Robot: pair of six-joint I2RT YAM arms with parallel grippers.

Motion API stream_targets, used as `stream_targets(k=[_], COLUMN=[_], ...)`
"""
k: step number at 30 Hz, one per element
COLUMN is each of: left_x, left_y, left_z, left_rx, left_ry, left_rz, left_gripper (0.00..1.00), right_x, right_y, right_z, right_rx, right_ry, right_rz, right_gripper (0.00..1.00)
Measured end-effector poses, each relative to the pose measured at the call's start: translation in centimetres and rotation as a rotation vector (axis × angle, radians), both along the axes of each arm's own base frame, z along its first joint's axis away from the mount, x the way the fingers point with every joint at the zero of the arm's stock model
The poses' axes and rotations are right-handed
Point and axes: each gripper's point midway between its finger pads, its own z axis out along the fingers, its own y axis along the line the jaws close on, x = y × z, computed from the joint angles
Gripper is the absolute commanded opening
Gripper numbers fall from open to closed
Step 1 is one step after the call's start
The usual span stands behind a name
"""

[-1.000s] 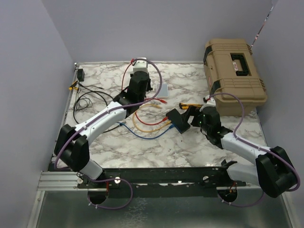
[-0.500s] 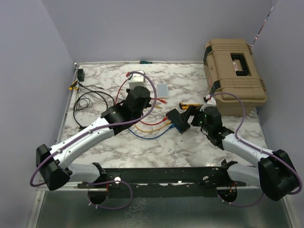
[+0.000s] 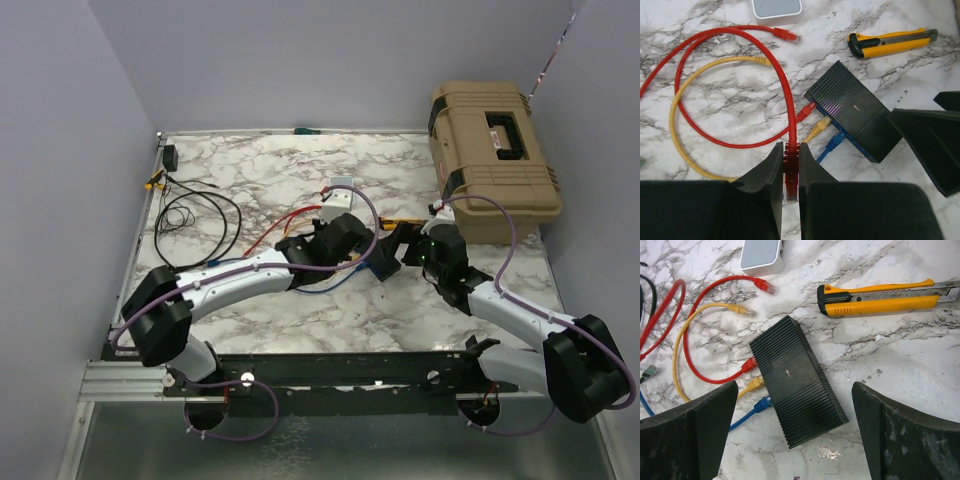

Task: Insert the plug into the switch port
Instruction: Pick up the connector from the center of the board.

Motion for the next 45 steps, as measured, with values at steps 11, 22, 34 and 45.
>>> stream_targets(k=[11,22,34,45], left_x=[3.2,7.5,5.4,1.2], left_y=[-4.6,-3.3,6.5,11.3], left_z=[-8.5,-6.8,1.2,4.5], left_rx=[0.061,-0.033,-0.096,-0.006], left_ry=[0.098,0.103,0.005,-0.007], left_rz=[-0.05,-0.045,0.037,0.005], left_gripper=[0.37,0.71,0.99,0.99], right_x=[0.0,-0.1,-0.9,-2.9], right_y=[0.0,0.1,3.0,9.1], right_z=[0.0,-0.4,-0.7,-0.8], right_rx=[-0.003,-0.017,-0.081,-0.262], right_ry=[-0.001,0.005,0.064,0.139], right_rz=[0.001,0.017,0.068,0.082], right_gripper=[1.0,0.94,0.86,0.75])
